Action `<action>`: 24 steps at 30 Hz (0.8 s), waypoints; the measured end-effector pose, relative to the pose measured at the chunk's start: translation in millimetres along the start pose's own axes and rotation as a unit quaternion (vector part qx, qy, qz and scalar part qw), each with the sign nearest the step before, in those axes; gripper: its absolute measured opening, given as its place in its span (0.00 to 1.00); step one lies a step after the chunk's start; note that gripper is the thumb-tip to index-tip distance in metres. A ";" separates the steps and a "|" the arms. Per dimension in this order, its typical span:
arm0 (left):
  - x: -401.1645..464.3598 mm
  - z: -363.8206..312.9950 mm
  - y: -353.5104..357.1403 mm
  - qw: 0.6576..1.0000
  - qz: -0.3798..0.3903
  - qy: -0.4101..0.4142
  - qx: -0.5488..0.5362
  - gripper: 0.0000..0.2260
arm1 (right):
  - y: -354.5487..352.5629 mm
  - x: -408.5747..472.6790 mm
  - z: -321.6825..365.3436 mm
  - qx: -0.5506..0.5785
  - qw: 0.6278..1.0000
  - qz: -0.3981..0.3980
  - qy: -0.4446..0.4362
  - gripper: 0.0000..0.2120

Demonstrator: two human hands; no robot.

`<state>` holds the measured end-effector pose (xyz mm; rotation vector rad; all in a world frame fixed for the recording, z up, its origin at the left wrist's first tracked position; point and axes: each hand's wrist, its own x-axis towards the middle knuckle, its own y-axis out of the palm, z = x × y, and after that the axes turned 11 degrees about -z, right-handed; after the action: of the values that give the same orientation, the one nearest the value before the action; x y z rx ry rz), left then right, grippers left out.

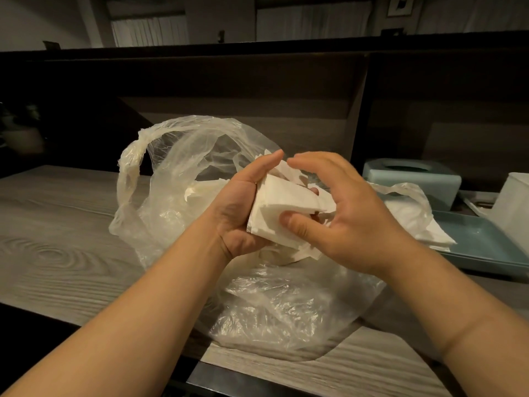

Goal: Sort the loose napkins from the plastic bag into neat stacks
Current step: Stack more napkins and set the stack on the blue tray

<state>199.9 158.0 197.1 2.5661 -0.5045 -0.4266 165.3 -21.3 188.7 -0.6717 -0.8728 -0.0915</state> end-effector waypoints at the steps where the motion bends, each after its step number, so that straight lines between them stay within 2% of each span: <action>1: 0.3 -0.4 -0.5 1.000 -0.005 -0.003 -0.001 0.22 | 0.6 0.3 -1.6 -0.009 1.000 -0.016 -0.019 0.25; 4: -0.6 -0.9 0.2 1.000 -0.009 -0.003 -0.019 0.20 | 2.1 -0.3 -1.4 -0.018 0.998 -0.031 -0.048 0.17; 7: -4.5 -0.7 3.2 0.999 -0.010 0.003 -0.040 0.18 | 2.0 -1.2 1.4 -0.004 0.999 -0.005 -0.049 0.16; 10: -4.7 -0.9 3.4 0.999 -0.023 0.007 -0.038 0.21 | -0.7 2.5 1.9 0.053 0.998 -0.037 0.012 0.12; 13: -2.5 -0.7 1.7 0.996 -0.036 0.010 -0.080 0.30 | -6.9 7.7 1.8 0.091 0.988 -0.083 0.092 0.04; 15: -1.4 -0.9 1.2 0.994 -0.040 0.017 -0.100 0.31 | -13.1 10.1 2.1 0.085 0.985 -0.051 0.140 0.05; 18: 0.9 -1.8 -0.8 0.992 -0.047 0.028 -0.115 0.28 | -21.1 11.2 -1.5 0.016 0.984 0.060 0.165 0.03; 20: 1.5 -3.0 -1.6 0.991 -0.049 0.039 -0.121 0.27 | -24.7 10.9 -3.2 -0.033 0.980 0.118 0.157 0.04; 24: 2.4 -4.1 -2.7 0.990 -0.051 0.048 -0.126 0.27 | -27.7 10.1 -6.0 -0.107 0.970 0.180 0.124 0.09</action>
<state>204.3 160.8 198.6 2.3599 -0.2670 -0.3748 166.6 -44.9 207.3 -0.9901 -0.4931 0.0571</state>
